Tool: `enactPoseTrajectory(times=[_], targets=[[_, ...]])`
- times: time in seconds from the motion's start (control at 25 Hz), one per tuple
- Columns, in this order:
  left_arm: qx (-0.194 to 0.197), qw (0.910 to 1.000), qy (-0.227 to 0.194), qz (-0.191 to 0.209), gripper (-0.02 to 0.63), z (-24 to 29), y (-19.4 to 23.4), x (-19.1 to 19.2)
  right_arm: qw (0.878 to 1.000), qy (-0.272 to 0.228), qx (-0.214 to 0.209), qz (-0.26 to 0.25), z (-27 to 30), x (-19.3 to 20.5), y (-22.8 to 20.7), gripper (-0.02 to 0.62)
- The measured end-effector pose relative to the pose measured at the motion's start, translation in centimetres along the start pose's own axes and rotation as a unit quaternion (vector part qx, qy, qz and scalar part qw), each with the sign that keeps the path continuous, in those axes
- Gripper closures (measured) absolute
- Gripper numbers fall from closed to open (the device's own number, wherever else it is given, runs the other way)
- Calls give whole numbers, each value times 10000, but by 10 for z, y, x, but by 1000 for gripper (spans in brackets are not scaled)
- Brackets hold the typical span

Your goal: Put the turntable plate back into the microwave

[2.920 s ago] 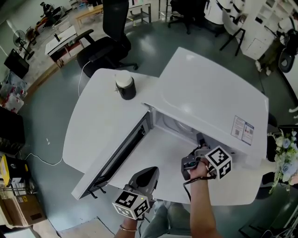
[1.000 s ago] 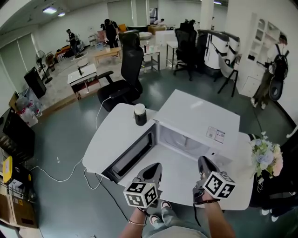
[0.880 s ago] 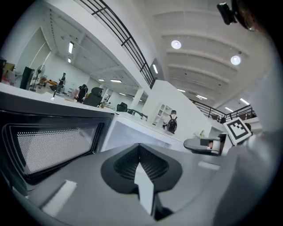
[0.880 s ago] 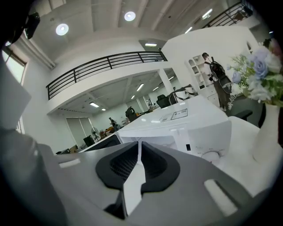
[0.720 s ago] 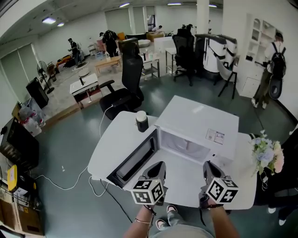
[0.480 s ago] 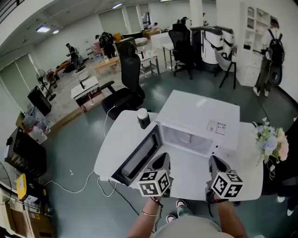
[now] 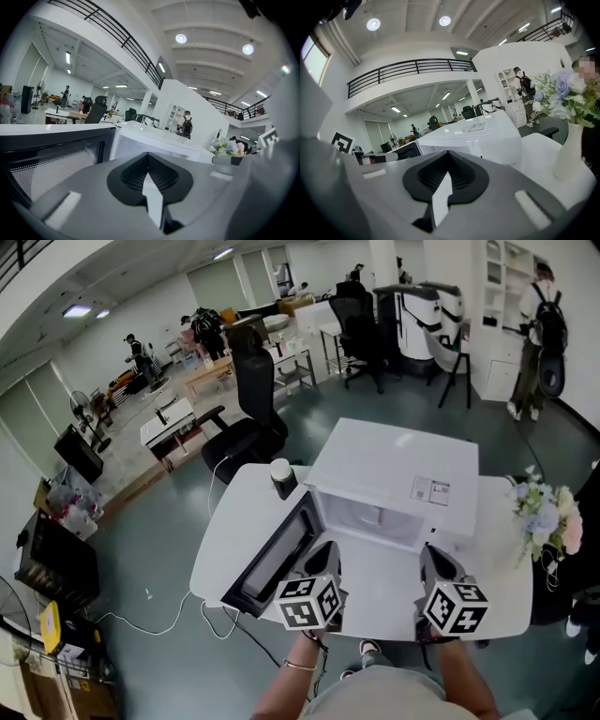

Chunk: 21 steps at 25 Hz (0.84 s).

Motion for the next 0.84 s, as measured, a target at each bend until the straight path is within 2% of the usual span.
enactPoseTrajectory(times=[0.44,0.84], targets=[[-78,9999,0,-131,606,0,4,4,9996,151,-156,-165,6,-2,6,586],[-77,9997,-11,-217,606,0,8,9,9990,198,-133,-372,7,-1,12,586]])
Point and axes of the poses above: the fingertips, and each gripper's own axes: z forward along the fingers, y to its left, x out of its underside, the point moved 9 cm from there along -z, backward along the fingers, and after that the axes turned 2 degrees about -z, right-handed, at the moved point
